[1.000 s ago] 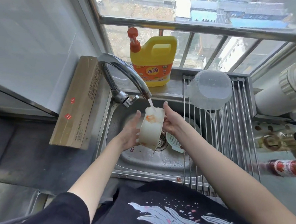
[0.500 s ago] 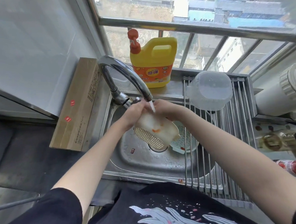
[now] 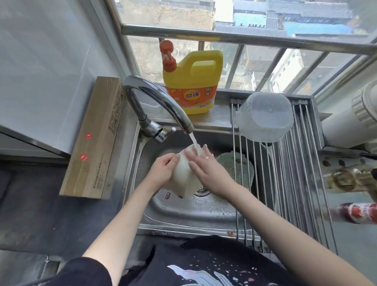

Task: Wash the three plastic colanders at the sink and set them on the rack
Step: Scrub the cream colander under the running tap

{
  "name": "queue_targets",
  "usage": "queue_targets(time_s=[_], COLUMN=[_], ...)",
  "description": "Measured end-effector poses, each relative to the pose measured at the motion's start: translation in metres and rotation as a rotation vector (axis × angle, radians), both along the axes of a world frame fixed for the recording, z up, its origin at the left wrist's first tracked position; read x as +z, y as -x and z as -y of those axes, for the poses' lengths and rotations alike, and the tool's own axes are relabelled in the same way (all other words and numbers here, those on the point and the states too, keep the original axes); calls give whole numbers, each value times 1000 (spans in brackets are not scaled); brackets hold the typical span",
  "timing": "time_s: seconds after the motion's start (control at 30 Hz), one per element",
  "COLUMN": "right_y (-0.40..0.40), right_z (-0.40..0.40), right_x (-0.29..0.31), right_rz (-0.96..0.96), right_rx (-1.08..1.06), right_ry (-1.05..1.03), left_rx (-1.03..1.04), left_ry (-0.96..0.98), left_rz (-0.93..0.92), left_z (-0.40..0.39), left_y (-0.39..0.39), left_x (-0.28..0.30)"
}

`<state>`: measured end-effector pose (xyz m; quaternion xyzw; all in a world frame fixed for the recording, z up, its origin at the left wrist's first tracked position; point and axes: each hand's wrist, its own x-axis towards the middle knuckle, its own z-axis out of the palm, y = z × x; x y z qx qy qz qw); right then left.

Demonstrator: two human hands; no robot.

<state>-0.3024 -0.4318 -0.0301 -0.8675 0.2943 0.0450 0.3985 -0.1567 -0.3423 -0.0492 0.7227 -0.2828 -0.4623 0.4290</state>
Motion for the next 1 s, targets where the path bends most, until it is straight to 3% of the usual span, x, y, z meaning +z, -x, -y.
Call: queue_targets(time_s=[0.13, 0.2, 0.4, 0.47, 0.5, 0.57, 0.67, 0.8, 0.87, 1.0], right_y=[12, 15, -6, -12, -15, -19, -25, -31, -27, -27], right_z=[-22, -20, -27, -29, -25, -13, 4, -28, -26, 21], right_x=[-16, -19, -6, -3, -2, -4, 2, 13, 9, -9], right_rz=[51, 125, 302, 393, 346, 69, -170, -213, -170, -363], right_rx=[373, 390, -185, -477, -568, -588, -612, -311, -222, -558], right_ry=[347, 433, 200, 52, 20, -17, -180, 225, 231, -47], left_rx=[186, 163, 114, 145, 165, 154, 79, 224, 207, 116], left_ry=[41, 58, 86, 82, 76, 54, 9, -68, -54, -60], left_rz=[-42, 1, 15, 32, 34, 75, 259, 386, 399, 460], left_z=[-2, -1, 9, 9, 8, 9, 11, 15, 15, 12], left_y=[4, 4, -4, -2, 0, 3, 6, 6, 4, 9], left_x=[0, 5, 18, 17, 17, 19, 16, 11, 12, 17])
